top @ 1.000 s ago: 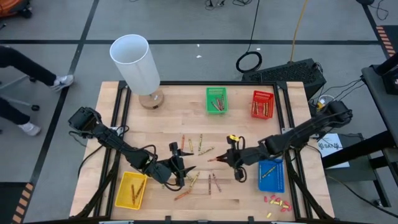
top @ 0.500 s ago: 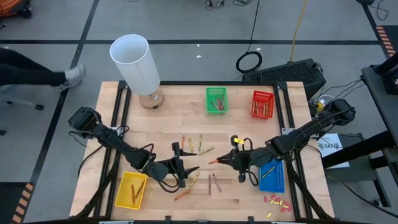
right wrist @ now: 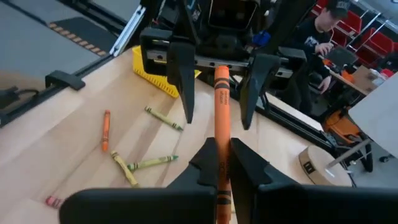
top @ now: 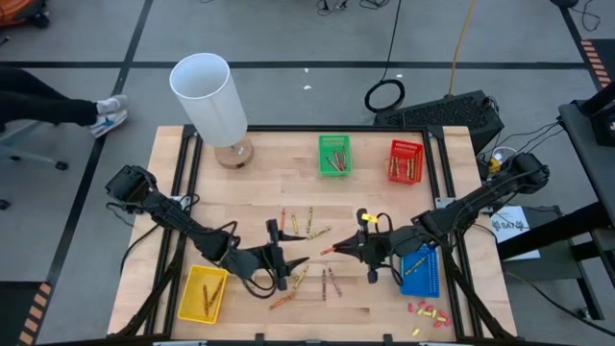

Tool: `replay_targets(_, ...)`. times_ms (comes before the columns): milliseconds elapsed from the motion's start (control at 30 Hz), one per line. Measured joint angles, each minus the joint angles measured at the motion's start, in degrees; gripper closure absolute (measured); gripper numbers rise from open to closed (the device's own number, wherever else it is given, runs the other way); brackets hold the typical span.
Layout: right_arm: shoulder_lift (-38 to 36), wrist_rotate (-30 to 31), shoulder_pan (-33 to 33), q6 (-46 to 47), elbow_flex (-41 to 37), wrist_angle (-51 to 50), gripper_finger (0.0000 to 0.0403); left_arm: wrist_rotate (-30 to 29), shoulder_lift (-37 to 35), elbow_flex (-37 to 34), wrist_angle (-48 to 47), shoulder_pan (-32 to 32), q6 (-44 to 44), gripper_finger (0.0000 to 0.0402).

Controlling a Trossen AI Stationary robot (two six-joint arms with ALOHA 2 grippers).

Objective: Sort crayons
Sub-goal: Put the orange crayon into the yellow bin

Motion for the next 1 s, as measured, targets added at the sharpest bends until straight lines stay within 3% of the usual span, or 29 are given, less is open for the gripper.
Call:
replay_targets(267,0.4,-0.17,-0.4,5.43,0.0,0.41,0.0401,-0.01,0.0,0.03,11.85,0.0,6.19,0.0153)
replay_targets(1000,8.59,-0.24,-3.54,4.11,0.0,16.35,0.0401,5.24,0.42,0.06,14.52,0.9,5.67,0.0153)
